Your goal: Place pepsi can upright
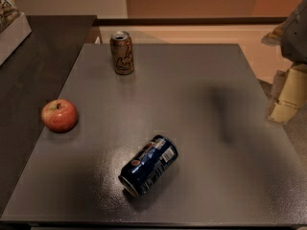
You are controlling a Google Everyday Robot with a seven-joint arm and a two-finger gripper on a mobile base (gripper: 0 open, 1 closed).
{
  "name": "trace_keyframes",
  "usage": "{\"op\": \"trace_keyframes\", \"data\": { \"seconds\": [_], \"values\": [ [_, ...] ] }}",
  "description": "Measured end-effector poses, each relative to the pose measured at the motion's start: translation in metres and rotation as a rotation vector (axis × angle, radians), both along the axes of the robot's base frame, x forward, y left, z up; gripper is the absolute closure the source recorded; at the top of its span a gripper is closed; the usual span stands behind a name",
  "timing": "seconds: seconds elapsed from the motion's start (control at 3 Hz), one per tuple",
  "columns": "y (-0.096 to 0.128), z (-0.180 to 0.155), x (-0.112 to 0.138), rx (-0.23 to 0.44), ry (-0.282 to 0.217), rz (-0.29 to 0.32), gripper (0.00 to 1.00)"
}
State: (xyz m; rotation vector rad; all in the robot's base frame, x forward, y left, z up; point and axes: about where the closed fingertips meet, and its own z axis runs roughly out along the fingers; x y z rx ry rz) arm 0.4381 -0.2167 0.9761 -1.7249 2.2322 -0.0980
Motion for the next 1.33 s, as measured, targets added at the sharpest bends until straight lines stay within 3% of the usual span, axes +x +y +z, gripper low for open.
{"op": "trace_keyframes", "data": {
  "seconds": [0.67,1.0,1.33],
  "values": [
    [0.004,0.002,0.001,-0.006,-0.011,0.024,0.0],
    [0.03,-0.003,-0.002,-0.024,-0.019,0.139,0.0],
    [0.073,-0.016,-0.012,-0.047,-0.004,0.325,0.0]
  ]
}}
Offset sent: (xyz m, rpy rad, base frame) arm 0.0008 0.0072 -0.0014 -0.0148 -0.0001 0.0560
